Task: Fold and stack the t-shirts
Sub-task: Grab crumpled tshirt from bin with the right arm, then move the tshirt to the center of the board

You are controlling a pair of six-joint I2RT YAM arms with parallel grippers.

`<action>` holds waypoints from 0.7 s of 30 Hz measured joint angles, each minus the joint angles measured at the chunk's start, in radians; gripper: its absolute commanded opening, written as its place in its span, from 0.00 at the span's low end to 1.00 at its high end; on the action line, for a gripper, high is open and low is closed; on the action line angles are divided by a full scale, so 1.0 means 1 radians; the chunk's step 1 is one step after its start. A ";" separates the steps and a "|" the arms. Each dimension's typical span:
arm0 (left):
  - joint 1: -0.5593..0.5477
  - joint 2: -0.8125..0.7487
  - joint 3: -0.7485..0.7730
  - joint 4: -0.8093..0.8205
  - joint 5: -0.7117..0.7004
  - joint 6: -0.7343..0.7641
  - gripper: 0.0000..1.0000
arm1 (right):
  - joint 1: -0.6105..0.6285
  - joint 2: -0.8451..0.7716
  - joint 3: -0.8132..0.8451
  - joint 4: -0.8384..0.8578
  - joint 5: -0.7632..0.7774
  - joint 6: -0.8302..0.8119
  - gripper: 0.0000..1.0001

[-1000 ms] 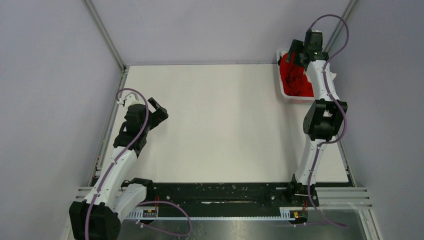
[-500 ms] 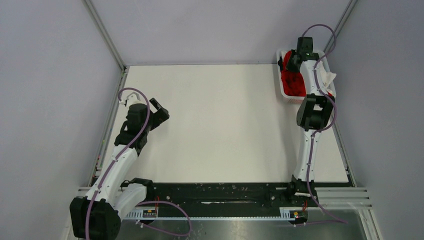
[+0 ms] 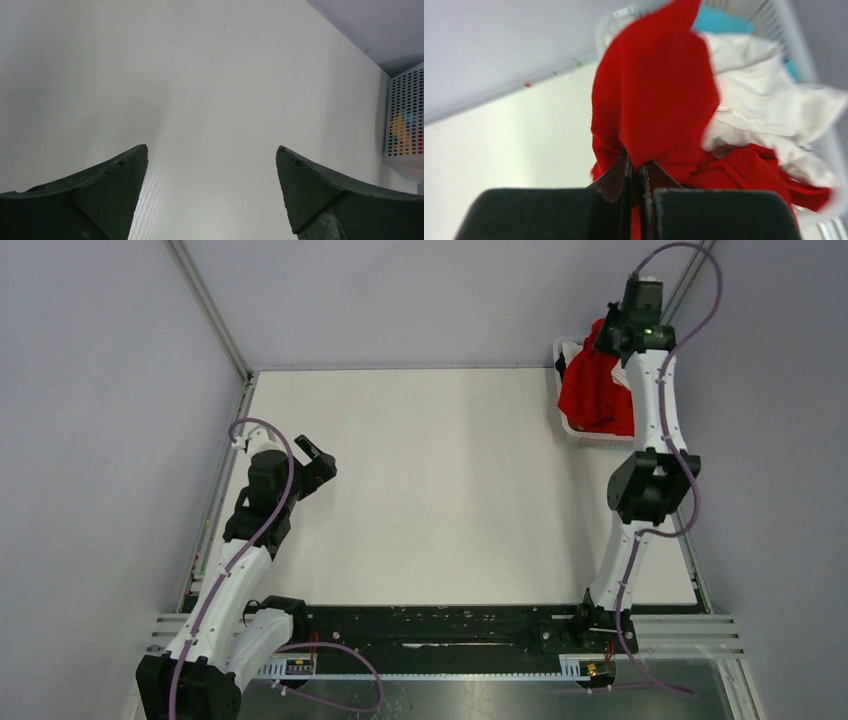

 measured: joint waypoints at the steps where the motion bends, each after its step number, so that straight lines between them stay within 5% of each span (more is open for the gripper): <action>1: 0.000 -0.010 0.000 0.000 0.001 0.000 0.99 | 0.000 -0.051 0.000 0.005 0.004 -0.002 0.00; 13: 0.000 -0.068 -0.001 -0.003 0.010 0.000 0.99 | 0.022 -0.367 0.150 0.051 -0.222 0.057 0.00; 21: 0.000 -0.107 0.001 -0.041 0.014 0.000 0.99 | 0.280 -0.402 0.115 -0.013 -0.439 0.071 0.00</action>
